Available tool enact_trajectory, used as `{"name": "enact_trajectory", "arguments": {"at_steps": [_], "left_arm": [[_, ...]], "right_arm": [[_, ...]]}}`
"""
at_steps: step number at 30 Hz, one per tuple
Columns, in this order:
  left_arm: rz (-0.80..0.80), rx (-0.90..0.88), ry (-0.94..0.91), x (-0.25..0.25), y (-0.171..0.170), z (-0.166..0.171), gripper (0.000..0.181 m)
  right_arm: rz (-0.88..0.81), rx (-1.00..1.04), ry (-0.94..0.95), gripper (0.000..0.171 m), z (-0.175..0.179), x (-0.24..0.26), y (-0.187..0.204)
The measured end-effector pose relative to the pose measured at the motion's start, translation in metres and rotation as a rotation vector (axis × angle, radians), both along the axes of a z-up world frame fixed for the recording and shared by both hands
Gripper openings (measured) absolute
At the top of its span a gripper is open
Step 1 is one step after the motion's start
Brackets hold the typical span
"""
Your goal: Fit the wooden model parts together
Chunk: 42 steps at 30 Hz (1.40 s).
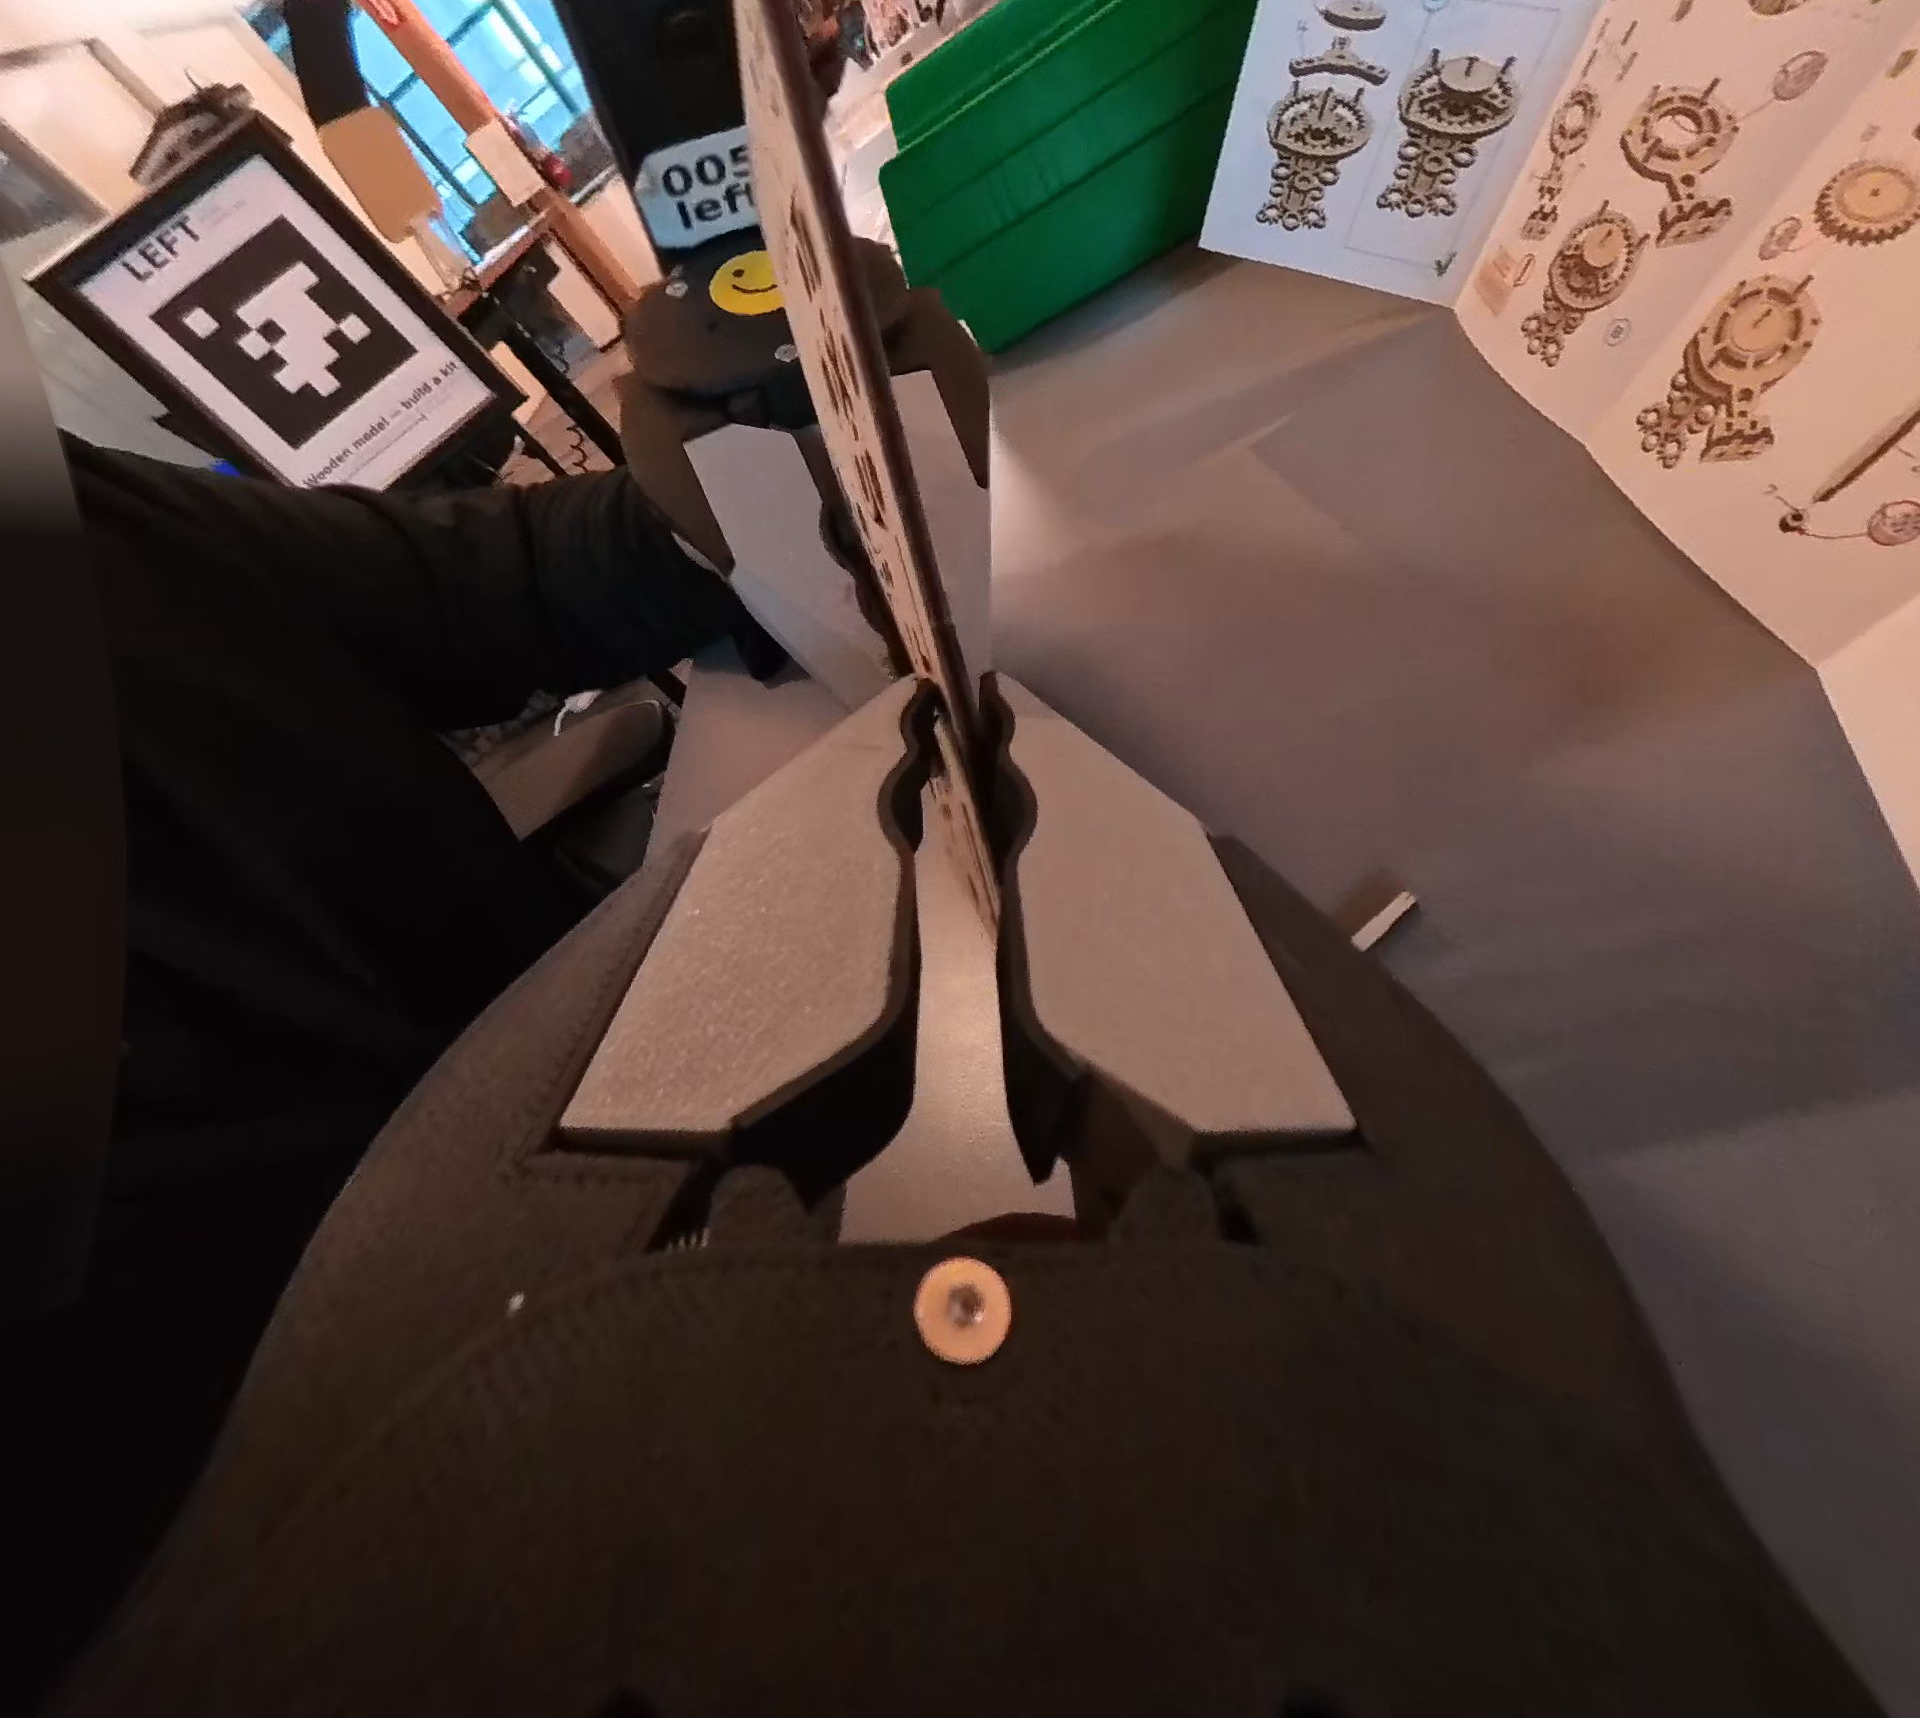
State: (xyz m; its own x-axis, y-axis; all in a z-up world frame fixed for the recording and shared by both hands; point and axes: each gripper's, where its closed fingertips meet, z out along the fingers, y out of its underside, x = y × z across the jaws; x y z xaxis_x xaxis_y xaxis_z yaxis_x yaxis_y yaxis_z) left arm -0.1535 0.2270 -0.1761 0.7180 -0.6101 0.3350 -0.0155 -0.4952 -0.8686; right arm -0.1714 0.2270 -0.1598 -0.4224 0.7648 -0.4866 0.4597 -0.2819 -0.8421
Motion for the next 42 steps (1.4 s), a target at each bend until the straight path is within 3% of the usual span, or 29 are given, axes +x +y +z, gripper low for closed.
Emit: {"name": "enact_trajectory", "arguments": {"at_steps": [6, 14, 19, 27, 37, 42], "left_arm": [[0.034, 0.005, 0.018, -0.002, 0.003, -0.003, 0.002], [0.005, 0.007, -0.012, -0.001, 0.0, 0.001, 0.004], [0.016, 0.001, 0.009, -0.004, 0.001, -0.003, 0.006], [0.054, -0.005, 0.053, -0.009, 0.005, -0.008, 0.0], [0.005, -0.013, 0.028, 0.001, 0.001, -0.007, 0.002], [0.043, -0.023, 0.03, -0.006, 0.003, -0.008, 0.002]], "right_arm": [[-0.056, 0.043, -0.023, 0.004, -0.004, -0.004, 0.005], [0.033, 0.026, -0.021, 0.004, -0.006, 0.003, 0.003], [-0.014, 0.116, -0.051, 0.004, -0.011, 0.001, 0.005], [-0.117, 0.096, -0.131, 0.005, -0.019, -0.005, 0.012], [0.049, 0.177, -0.12, 0.005, -0.024, 0.009, 0.004], [-0.033, 0.301, -0.11, 0.006, -0.024, 0.002, 0.007]]}}
